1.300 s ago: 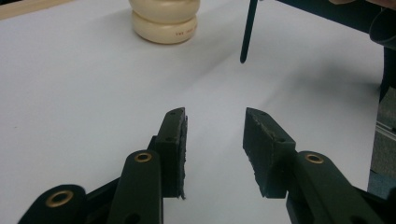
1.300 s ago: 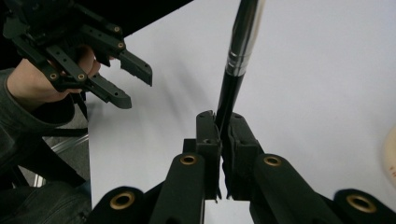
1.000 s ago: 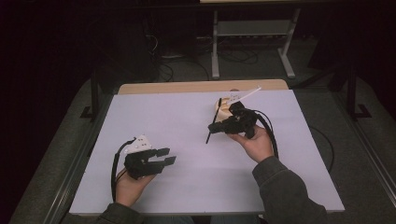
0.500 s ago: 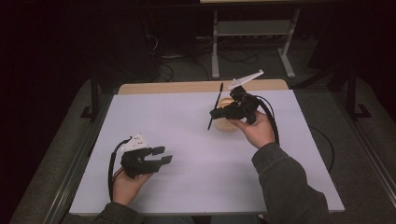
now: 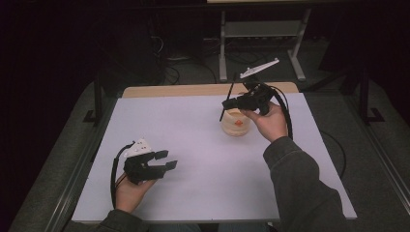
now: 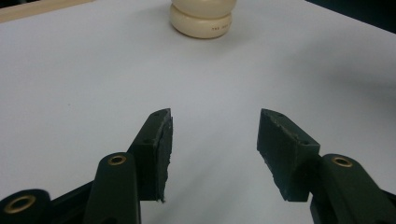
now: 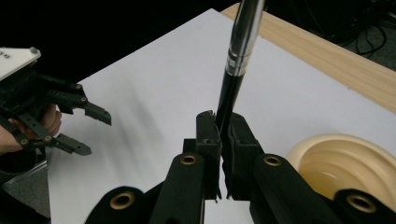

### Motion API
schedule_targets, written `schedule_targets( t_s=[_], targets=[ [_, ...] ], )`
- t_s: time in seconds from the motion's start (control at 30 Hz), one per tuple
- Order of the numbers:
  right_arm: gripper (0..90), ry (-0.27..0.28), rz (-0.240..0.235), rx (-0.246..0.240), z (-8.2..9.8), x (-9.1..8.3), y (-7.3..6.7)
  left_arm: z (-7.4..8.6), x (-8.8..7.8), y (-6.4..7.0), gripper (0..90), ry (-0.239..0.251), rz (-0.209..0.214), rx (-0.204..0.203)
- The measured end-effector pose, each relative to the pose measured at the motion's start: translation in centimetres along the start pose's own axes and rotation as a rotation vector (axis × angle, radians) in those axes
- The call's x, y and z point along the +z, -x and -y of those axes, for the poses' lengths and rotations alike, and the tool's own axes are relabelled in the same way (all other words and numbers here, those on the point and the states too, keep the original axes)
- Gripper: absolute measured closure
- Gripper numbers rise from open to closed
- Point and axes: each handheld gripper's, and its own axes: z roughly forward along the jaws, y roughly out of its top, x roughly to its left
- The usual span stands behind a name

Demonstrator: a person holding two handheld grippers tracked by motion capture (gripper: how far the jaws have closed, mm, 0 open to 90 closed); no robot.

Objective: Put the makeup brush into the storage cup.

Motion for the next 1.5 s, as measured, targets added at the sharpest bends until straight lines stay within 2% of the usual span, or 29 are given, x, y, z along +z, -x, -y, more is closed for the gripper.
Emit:
schedule_targets(
  t_s=[0.5, 0.77, 1.07, 1.17, 1.5],
  targets=[
    [84.7, 0.021, 0.061, 0.036, -1.6, -1.6, 1.7, -0.1, 0.2, 0.0, 39.1, -0.003, 0.005, 0.005],
    [84.7, 0.026, 0.087, 0.059, -2.1, -1.7, 2.5, -0.1, 0.3, 0.0, 36.9, -0.007, 0.010, -0.003],
    [84.7, 0.006, 0.129, 0.088, -1.9, -1.1, 3.9, -0.1, 0.2, 0.0, 35.6, -0.007, 0.007, -0.002],
    [84.7, 0.009, 0.132, 0.123, -1.7, -1.0, 4.4, -0.2, 0.2, 0.0, 35.5, -0.006, 0.006, -0.001],
    [84.7, 0.016, 0.159, 0.157, -0.9, -0.6, 5.8, -0.1, 0.2, -0.2, 34.4, -0.011, 0.004, 0.006]
  ],
)
